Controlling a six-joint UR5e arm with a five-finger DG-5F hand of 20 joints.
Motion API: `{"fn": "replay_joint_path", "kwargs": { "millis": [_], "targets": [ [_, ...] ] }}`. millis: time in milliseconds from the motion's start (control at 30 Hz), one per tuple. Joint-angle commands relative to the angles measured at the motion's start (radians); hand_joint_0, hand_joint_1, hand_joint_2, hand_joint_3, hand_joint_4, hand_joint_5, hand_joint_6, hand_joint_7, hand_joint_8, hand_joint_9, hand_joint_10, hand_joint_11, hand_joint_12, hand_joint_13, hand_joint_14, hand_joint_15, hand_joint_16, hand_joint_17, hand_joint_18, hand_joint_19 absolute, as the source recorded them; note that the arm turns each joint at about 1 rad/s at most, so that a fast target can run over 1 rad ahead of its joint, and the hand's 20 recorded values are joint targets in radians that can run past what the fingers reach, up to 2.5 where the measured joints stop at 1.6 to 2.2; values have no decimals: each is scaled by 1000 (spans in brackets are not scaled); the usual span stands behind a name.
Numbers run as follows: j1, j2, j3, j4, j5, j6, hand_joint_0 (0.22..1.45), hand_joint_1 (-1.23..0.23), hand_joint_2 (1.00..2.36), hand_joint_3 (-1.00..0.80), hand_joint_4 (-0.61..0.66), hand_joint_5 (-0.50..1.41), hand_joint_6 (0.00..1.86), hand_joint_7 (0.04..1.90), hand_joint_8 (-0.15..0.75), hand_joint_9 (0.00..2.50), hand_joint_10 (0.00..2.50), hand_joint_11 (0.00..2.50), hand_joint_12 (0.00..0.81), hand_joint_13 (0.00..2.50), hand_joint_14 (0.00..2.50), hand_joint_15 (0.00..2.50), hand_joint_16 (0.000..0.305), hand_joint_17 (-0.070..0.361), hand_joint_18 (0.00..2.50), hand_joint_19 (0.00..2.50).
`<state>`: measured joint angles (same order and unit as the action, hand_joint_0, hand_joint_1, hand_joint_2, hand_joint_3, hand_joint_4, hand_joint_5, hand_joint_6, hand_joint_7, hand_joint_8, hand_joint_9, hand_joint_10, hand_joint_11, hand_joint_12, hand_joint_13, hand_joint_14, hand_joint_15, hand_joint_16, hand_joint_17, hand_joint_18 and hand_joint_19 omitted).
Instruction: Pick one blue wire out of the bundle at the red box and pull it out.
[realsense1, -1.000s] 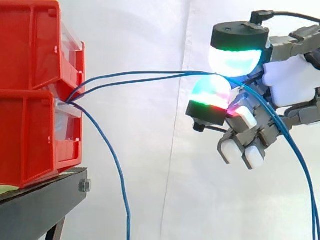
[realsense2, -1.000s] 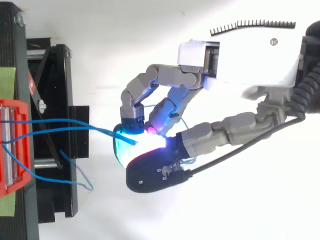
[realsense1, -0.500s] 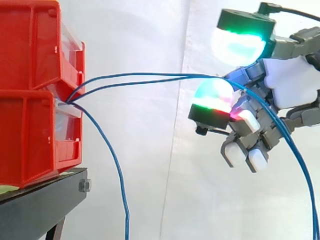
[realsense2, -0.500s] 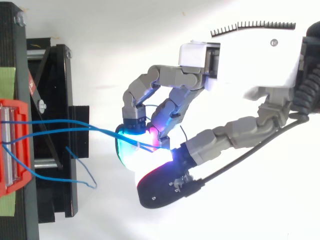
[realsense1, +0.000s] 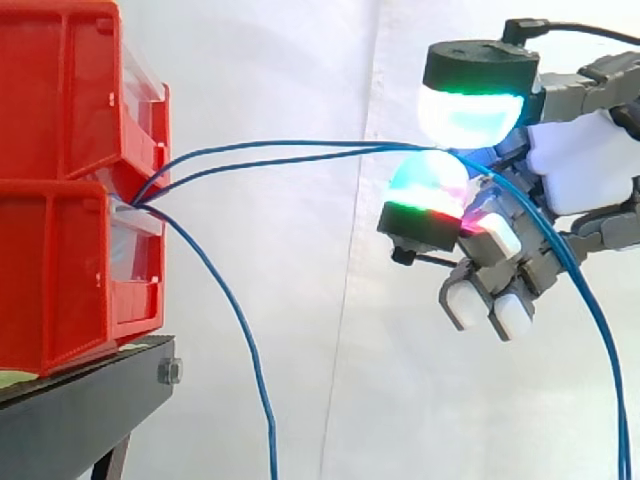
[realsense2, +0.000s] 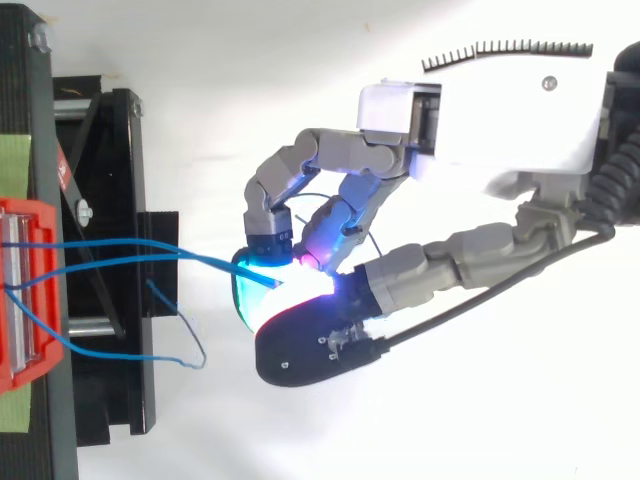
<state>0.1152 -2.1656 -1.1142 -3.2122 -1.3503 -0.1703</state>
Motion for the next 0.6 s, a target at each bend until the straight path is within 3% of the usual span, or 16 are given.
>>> {"fn": "replay_joint_path", "kwargs": {
  "millis": [0,167,300,467,567],
  "targets": [
    [-2,0,0,0,0,9,592,-685,1014,-258,235,-146,895,973,376,1008,12,716,424,813,14,411,51,115,758,564],
    [-8,1,5,-6,-1,25,589,-705,1014,-301,251,-151,902,951,365,999,14,715,416,807,12,414,50,112,748,568],
    [-16,1,7,-15,-1,28,544,-572,1004,-435,259,-145,881,919,361,1010,14,690,422,809,12,426,52,116,743,579],
    [-17,1,19,-28,-1,20,584,-444,1009,-402,266,-123,827,931,352,1041,14,635,409,807,14,414,50,112,723,598],
    [-19,1,34,-29,2,14,602,-463,1011,-354,277,-104,784,984,354,1067,14,622,406,827,14,414,49,111,723,603]
  ]
}}
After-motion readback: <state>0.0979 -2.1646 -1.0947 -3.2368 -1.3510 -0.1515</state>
